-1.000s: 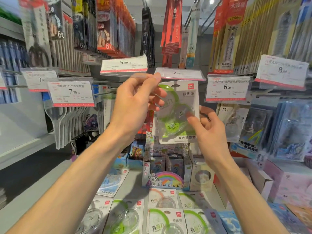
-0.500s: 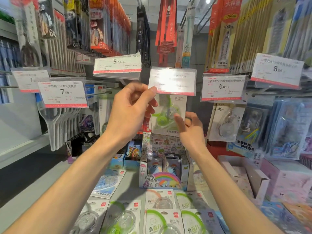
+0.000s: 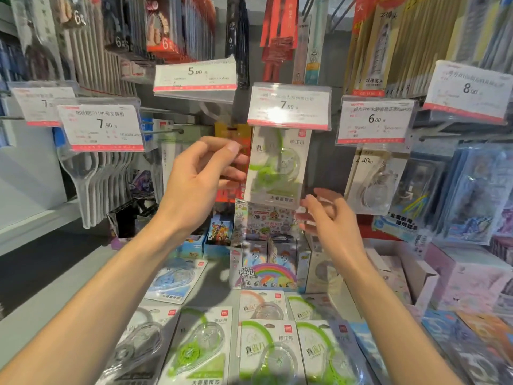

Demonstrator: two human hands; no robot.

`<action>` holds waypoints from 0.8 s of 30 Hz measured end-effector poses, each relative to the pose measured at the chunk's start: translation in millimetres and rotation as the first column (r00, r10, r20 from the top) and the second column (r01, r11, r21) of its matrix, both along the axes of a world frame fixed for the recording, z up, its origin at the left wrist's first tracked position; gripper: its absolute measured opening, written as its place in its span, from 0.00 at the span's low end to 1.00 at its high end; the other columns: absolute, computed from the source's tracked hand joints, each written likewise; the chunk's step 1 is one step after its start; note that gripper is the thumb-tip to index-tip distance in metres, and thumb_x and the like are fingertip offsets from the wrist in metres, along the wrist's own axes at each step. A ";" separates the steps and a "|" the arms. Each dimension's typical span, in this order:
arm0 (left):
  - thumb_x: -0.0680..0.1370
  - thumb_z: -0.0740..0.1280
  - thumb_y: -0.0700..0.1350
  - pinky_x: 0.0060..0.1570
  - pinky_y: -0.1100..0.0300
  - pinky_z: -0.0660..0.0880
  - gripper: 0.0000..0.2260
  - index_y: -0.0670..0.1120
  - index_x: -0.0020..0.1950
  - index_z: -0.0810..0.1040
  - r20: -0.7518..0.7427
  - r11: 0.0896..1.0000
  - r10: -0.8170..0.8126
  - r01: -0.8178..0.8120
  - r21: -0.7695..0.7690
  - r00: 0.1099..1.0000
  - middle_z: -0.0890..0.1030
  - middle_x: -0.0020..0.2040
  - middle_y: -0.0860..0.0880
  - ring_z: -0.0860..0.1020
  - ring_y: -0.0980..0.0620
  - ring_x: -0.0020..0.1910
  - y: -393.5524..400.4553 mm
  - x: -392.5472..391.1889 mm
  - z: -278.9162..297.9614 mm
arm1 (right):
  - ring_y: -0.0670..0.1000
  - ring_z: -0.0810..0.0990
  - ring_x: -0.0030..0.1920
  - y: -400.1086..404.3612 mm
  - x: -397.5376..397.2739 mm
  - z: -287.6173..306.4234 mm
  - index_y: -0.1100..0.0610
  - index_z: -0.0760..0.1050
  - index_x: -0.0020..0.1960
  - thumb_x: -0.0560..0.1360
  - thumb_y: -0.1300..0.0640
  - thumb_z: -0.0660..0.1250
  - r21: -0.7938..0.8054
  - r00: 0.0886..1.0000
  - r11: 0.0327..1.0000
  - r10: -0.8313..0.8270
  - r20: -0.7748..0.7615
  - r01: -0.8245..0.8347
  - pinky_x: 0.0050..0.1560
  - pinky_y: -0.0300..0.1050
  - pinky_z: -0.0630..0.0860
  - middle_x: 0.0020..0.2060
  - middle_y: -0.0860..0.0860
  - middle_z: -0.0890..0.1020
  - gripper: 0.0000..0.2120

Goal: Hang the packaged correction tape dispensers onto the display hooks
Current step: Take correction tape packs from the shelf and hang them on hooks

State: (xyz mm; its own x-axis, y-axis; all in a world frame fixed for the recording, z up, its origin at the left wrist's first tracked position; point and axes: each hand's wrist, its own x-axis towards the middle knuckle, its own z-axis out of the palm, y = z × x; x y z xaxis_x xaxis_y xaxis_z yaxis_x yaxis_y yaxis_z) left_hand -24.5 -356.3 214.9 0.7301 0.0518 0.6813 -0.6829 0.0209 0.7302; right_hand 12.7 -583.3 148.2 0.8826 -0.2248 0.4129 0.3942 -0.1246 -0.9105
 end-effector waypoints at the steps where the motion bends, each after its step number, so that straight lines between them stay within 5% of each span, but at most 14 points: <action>1: 0.83 0.66 0.43 0.43 0.55 0.82 0.05 0.44 0.54 0.81 -0.019 1.000 0.017 -0.017 0.003 1.000 0.87 0.44 0.50 0.84 0.50 0.40 4.9 0.1 -7.3 | 0.44 0.88 0.44 -2.2 -5.1 -6.2 0.52 0.73 0.65 0.83 0.52 0.67 0.019 1.000 1.000 0.007 -0.010 -0.007 0.42 0.37 0.84 0.44 0.49 0.89 0.12; 8: 0.81 0.68 0.38 0.32 0.62 0.77 0.05 0.46 0.50 0.82 -0.138 0.993 0.115 -0.117 -0.006 0.984 0.84 0.35 0.53 0.79 0.54 0.33 51.8 -6.1 -81.1 | 0.47 0.78 0.28 12.8 -31.0 -55.4 0.59 0.79 0.54 0.83 0.58 0.66 0.098 0.992 0.991 0.097 -0.081 -0.089 0.30 0.38 0.76 0.32 0.52 0.85 0.05; 14: 0.80 0.69 0.35 0.31 0.65 0.73 0.05 0.44 0.48 0.81 -0.311 0.977 0.214 -0.198 0.083 0.926 0.81 0.32 0.52 0.76 0.57 0.30 108.2 -9.0 -151.2 | 0.48 0.77 0.27 56.4 -41.5 -101.3 0.59 0.81 0.52 0.83 0.59 0.66 0.124 0.958 0.972 0.219 -0.188 -0.198 0.29 0.37 0.75 0.30 0.52 0.83 0.06; 18: 0.78 0.72 0.38 0.34 0.69 0.72 0.04 0.47 0.51 0.81 -0.429 0.939 0.302 -0.188 0.288 0.851 0.79 0.38 0.47 0.75 0.58 0.33 139.1 -12.1 -190.2 | 0.47 0.77 0.26 95.3 -38.8 -130.5 0.60 0.79 0.50 0.82 0.60 0.67 0.161 0.919 0.946 0.315 -0.239 -0.282 0.28 0.38 0.76 0.30 0.52 0.83 0.04; 21: 0.74 0.77 0.46 0.37 0.68 0.72 0.09 0.50 0.51 0.82 -0.476 0.877 0.351 -0.105 0.468 0.806 0.81 0.39 0.54 0.74 0.59 0.34 154.8 -15.7 -212.0 | 0.46 0.79 0.28 116.1 -32.7 -147.8 0.59 0.80 0.49 0.81 0.63 0.68 0.119 0.873 0.925 0.380 -0.305 -0.361 0.30 0.35 0.75 0.31 0.50 0.84 0.04; 24: 0.67 0.76 0.66 0.42 0.65 0.70 0.23 0.57 0.57 0.80 -0.378 0.645 0.497 -0.041 0.763 0.781 0.78 0.48 0.59 0.75 0.61 0.42 164.5 -16.5 -225.4 | 0.45 0.80 0.32 128.3 -26.5 -159.2 0.59 0.82 0.45 0.79 0.68 0.66 -0.023 0.855 0.911 0.377 -0.356 -0.412 0.32 0.35 0.75 0.35 0.49 0.85 0.08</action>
